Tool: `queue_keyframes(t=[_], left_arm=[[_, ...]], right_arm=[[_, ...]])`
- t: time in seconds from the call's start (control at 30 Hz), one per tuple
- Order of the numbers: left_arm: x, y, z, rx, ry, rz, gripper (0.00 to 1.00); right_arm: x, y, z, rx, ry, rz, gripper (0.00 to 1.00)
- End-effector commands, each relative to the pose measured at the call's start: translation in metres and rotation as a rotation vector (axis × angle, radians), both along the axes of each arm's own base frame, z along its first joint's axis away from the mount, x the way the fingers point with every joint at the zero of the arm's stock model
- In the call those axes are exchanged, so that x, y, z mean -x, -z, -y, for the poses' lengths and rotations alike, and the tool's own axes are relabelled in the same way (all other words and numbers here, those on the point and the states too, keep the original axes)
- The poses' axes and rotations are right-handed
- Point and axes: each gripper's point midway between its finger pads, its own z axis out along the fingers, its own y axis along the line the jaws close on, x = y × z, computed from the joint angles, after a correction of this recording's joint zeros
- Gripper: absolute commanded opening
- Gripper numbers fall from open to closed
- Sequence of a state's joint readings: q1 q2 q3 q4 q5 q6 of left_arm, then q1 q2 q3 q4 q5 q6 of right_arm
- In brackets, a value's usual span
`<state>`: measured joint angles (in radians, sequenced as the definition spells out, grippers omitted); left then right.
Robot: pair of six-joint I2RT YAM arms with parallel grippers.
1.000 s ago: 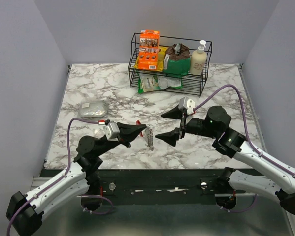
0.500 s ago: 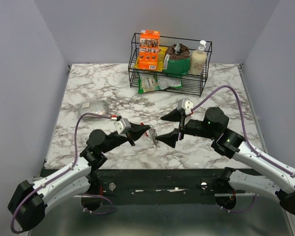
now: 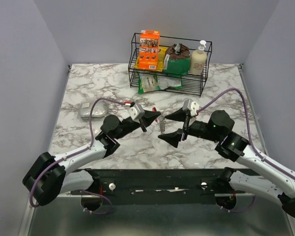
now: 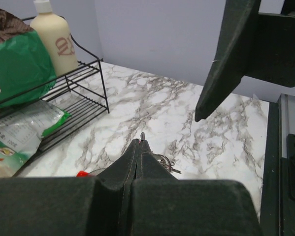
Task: Put the keys on the keyring
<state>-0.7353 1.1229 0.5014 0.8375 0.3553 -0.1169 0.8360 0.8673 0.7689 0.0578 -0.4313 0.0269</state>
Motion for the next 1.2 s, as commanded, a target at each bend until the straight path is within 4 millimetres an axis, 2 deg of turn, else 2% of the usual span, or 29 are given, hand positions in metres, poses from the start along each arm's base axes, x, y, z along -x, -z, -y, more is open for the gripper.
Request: queue_keyframes(t=[0.0, 0.1, 0.2, 0.23, 0.3, 0.33, 0.43, 0.53, 0.73, 0.9, 0.97, 1.17], left_arm=[[-0.010, -0.043, 0.008, 0.108, -0.014, 0.128, 0.00], [-0.017, -0.030, 0.014, 0.119, -0.015, 0.093, 0.00], [-0.019, -0.003, 0.014, 0.123, -0.018, 0.037, 0.00], [-0.017, 0.015, 0.013, 0.121, -0.014, 0.002, 0.00], [-0.014, 0.033, 0.011, 0.117, -0.011, -0.033, 0.00], [-0.009, 0.050, 0.008, 0.110, -0.007, -0.063, 0.00], [0.002, 0.078, 0.001, 0.093, -0.004, -0.117, 0.00], [0.014, 0.098, -0.011, 0.081, -0.018, -0.154, 0.00], [0.031, 0.118, -0.027, 0.076, -0.043, -0.226, 0.00], [0.037, 0.132, -0.032, 0.038, -0.075, -0.267, 0.01], [0.040, 0.139, -0.034, 0.015, -0.093, -0.285, 0.04], [0.044, 0.148, -0.038, -0.040, -0.133, -0.296, 0.25]], right_arm=[[-0.015, 0.002, 0.015, 0.006, 0.132, -0.008, 1.00], [-0.018, 0.002, 0.020, 0.008, 0.165, -0.012, 1.00], [-0.018, 0.004, 0.020, 0.012, 0.169, -0.018, 1.00], [-0.018, 0.005, 0.020, 0.013, 0.166, -0.019, 1.00], [-0.019, 0.008, 0.020, 0.020, 0.169, -0.025, 1.00], [-0.019, 0.009, 0.019, 0.021, 0.168, -0.027, 1.00], [-0.019, 0.013, 0.018, 0.030, 0.165, -0.036, 1.00], [-0.019, 0.016, 0.016, 0.036, 0.156, -0.046, 1.00], [-0.020, 0.021, 0.012, 0.046, 0.149, -0.057, 1.00], [-0.021, 0.025, 0.009, 0.054, 0.140, -0.066, 1.00], [-0.021, 0.028, 0.009, 0.057, 0.138, -0.071, 1.00], [-0.021, 0.030, 0.007, 0.060, 0.131, -0.072, 1.00]])
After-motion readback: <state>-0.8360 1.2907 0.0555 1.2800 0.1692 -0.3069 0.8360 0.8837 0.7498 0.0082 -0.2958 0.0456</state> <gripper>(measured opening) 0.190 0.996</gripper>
